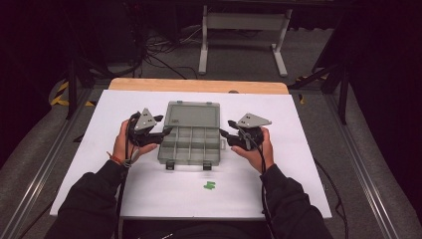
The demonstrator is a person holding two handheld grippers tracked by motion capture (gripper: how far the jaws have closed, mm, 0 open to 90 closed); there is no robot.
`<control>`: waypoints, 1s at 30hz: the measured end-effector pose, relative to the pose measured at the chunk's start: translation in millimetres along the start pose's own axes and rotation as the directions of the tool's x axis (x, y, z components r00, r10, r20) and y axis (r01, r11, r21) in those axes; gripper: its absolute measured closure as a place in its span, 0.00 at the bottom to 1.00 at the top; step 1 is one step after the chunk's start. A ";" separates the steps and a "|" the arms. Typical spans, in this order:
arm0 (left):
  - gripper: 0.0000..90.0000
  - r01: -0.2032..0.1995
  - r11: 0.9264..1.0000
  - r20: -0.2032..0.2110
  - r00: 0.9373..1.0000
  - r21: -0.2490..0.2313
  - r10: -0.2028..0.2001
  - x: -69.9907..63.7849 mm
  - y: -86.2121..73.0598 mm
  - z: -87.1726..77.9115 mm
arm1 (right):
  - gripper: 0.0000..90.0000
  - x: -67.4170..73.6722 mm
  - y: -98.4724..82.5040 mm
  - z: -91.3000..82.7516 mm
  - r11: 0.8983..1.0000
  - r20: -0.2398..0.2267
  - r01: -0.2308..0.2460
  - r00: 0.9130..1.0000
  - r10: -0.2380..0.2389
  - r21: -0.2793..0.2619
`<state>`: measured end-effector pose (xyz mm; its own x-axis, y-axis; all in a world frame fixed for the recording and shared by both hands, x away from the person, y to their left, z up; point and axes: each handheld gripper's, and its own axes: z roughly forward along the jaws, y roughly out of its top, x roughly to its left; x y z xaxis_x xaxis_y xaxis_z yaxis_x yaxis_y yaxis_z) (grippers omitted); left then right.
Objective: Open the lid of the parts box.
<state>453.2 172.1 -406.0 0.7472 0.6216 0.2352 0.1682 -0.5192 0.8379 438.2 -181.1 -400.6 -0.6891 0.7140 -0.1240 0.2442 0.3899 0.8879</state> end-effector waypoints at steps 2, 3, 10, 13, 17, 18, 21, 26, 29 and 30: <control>0.35 -0.001 1.000 -0.003 1.000 -0.013 0.001 -0.3 -1.3 -5.1 | 0.40 2.4 0.8 -6.1 0.999 -0.015 -0.002 1.000 0.001 -0.037; 0.32 -0.001 1.000 -0.003 1.000 -0.013 0.001 -0.3 -1.3 -5.1 | 0.40 2.4 0.8 -6.1 0.999 -0.015 -0.002 1.000 0.001 -0.037; 0.20 -0.018 0.999 0.033 0.999 -0.029 0.019 -4.2 -6.3 -16.3 | 0.21 7.7 -0.4 -16.6 0.998 0.008 0.024 1.000 -0.024 -0.059; 0.16 -0.033 0.999 0.043 0.998 -0.039 0.034 -5.9 -8.1 -23.4 | 0.17 8.2 -1.9 -19.5 0.998 0.016 0.022 1.000 -0.021 -0.050; 0.12 -0.033 0.998 0.042 0.999 -0.052 0.035 -8.6 -8.7 -29.2 | 0.15 10.5 -2.4 -23.7 0.998 0.021 0.038 0.999 -0.037 -0.044; 0.12 -0.033 0.998 0.044 0.998 -0.061 0.036 -9.8 -9.0 -31.9 | 0.15 11.1 -2.6 -24.5 0.998 0.017 0.040 0.999 -0.039 -0.042; 0.10 -0.030 0.997 0.047 0.998 -0.068 0.033 -12.2 -10.4 -36.4 | 0.15 14.0 -3.5 -28.0 0.998 0.018 0.059 0.998 -0.059 -0.035; 0.09 -0.051 0.995 0.062 0.997 -0.081 0.056 -17.1 -13.9 -44.8 | 0.15 16.3 -5.9 -34.9 0.997 0.023 0.073 0.997 -0.072 -0.033; 0.09 -0.041 0.995 0.070 0.996 -0.092 0.048 -18.0 -16.3 -49.4 | 0.15 16.3 -7.8 -37.7 0.997 0.029 0.076 0.997 -0.075 -0.027; 0.09 -0.046 0.994 0.073 0.996 -0.098 0.053 -17.9 -17.3 -51.7 | 0.15 16.4 -9.5 -39.9 0.997 0.031 0.078 0.997 -0.077 -0.026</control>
<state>403.7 200.3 -399.3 0.7999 0.5489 0.2426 0.0704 -0.4873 0.8704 397.4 -196.3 -393.4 -0.6848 0.6992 -0.2056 0.1722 0.4294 0.8865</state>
